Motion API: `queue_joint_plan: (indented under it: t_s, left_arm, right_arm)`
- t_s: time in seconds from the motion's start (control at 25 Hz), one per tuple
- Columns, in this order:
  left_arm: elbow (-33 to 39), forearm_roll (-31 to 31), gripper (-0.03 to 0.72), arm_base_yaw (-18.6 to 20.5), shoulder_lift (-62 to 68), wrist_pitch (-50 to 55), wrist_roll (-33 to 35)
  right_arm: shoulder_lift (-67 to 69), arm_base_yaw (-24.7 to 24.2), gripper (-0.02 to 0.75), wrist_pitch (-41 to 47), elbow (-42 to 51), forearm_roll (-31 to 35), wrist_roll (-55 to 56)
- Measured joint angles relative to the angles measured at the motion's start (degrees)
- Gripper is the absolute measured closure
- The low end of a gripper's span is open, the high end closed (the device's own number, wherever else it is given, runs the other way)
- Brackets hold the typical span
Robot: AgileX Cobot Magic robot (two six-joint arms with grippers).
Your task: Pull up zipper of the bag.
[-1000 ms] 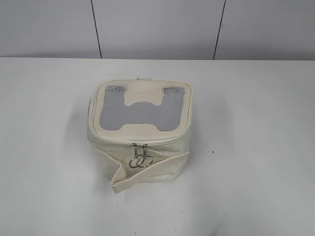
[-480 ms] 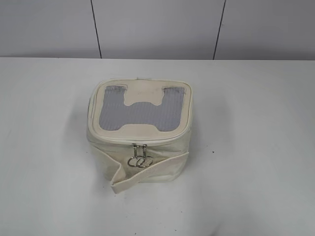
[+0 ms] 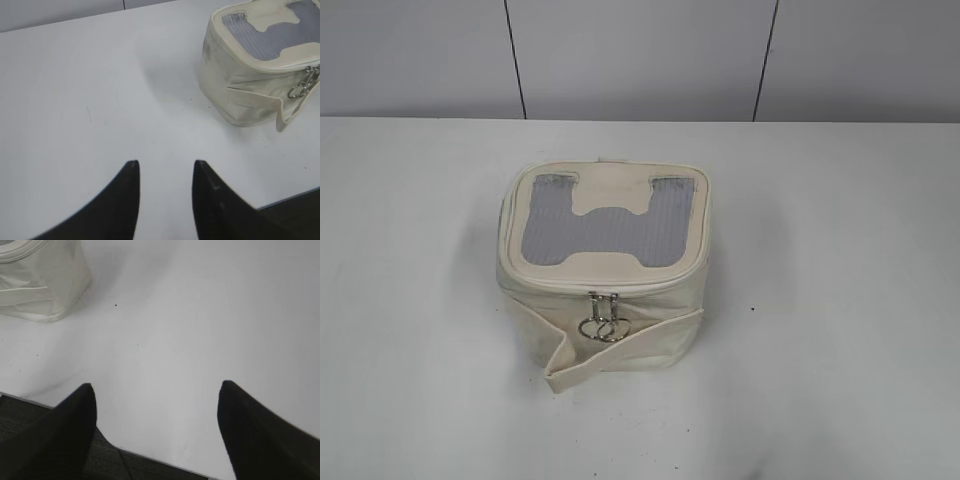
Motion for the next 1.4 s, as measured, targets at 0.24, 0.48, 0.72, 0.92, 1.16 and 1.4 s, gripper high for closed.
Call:
queue_joint_plan:
  t_s: [0.24, 0.48, 0.72, 0.92, 1.16, 1.4]
  left_arm:
    - [0.0, 0.0, 0.412, 5.23, -0.74, 0.04, 0.0]
    - [0.07, 0.0, 0.437, 10.46, -5.12, 0.04, 0.0]
    - [0.18, 0.0, 0.445, 11.23, -5.94, 0.18, -0.01]
    - [0.18, 0.0, 0.445, 11.23, -5.94, 0.18, -0.01]
    - [0.18, 0.0, 0.445, 11.23, -5.94, 0.18, -0.01]
    - [0.18, 0.0, 0.445, 11.23, -5.94, 0.18, -0.01]
  right_arm:
    - [-0.11, -3.8, 0.151, 0.01, 0.0, 0.07, 0.0]
    - [-3.69, -8.36, 0.151, 0.07, 0.0, 0.07, 0.0]
    - [-6.36, -9.12, 0.151, 0.13, 0.04, 0.21, 0.0]
    - [-6.36, -9.12, 0.151, 0.13, 0.04, 0.22, 0.0]
    - [-6.36, -9.12, 0.151, 0.13, 0.04, 0.27, 0.0]
    - [-6.36, -9.12, 0.151, 0.13, 0.04, 0.27, 0.0]
